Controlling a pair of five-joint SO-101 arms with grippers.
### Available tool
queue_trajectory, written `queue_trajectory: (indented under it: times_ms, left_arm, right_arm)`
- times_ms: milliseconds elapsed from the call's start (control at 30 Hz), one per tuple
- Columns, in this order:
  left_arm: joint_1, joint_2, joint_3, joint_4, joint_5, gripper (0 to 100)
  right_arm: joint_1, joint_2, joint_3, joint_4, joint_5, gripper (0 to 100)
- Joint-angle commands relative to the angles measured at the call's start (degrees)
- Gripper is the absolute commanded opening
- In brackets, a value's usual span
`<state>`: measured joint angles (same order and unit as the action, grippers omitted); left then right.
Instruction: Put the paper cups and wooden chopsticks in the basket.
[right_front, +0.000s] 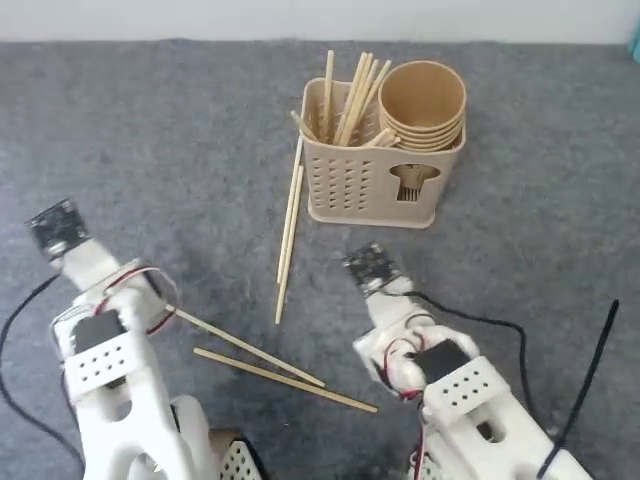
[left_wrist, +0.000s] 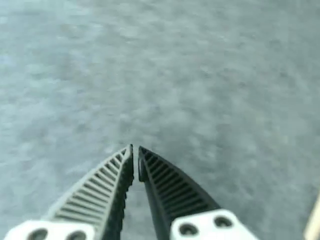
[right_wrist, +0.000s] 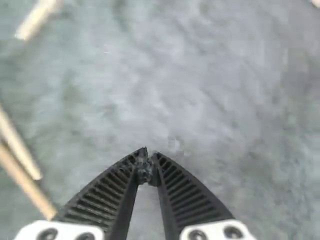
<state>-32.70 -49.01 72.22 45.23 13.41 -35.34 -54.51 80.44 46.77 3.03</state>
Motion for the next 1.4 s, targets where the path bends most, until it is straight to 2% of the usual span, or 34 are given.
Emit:
queue_trajectory:
  times_ms: [0, 133, 233, 333, 467, 633, 867, 1267, 1367]
  left_arm:
    - [-5.8, -1.5, 0.8, 0.0, -1.6, 1]
    - [-6.7, -1.5, 3.2, -1.1, -1.3, 1]
    - [-8.8, -1.5, 2.8, -1.7, -0.2, 1]
    - [-10.8, -1.5, 2.2, -1.7, 1.7, 1]
    - [-11.2, -1.5, 2.0, -1.8, 1.9, 1]
    - [-11.3, -1.5, 2.0, -4.0, 2.0, 1]
    - [-13.0, -1.5, 1.5, -4.0, 2.0, 1]
    - [-13.0, -1.5, 1.3, -4.1, 2.0, 1]
    - [-13.0, -1.5, 1.3, -4.1, 2.0, 1]
  right_arm:
    - [-6.2, -0.9, -9.9, 6.2, 0.8, 1.3]
    - [-14.5, -0.6, -21.0, 13.5, 0.4, 7.1]
    - [-19.6, 2.3, -25.8, 13.9, -1.9, 13.5]
    - [-20.9, 7.7, -27.6, 9.5, -6.2, 13.0]
    - [-21.9, 15.9, -27.8, 1.6, -6.3, 12.3]
    - [-26.9, 25.8, -27.8, -7.3, -6.5, 12.3]
    - [-28.1, 37.2, -27.9, -18.2, -6.6, 12.3]
    - [-28.2, 46.5, -28.0, -27.7, -6.6, 12.3]
    - [-28.1, 48.9, -30.9, -25.8, -6.6, 12.2]
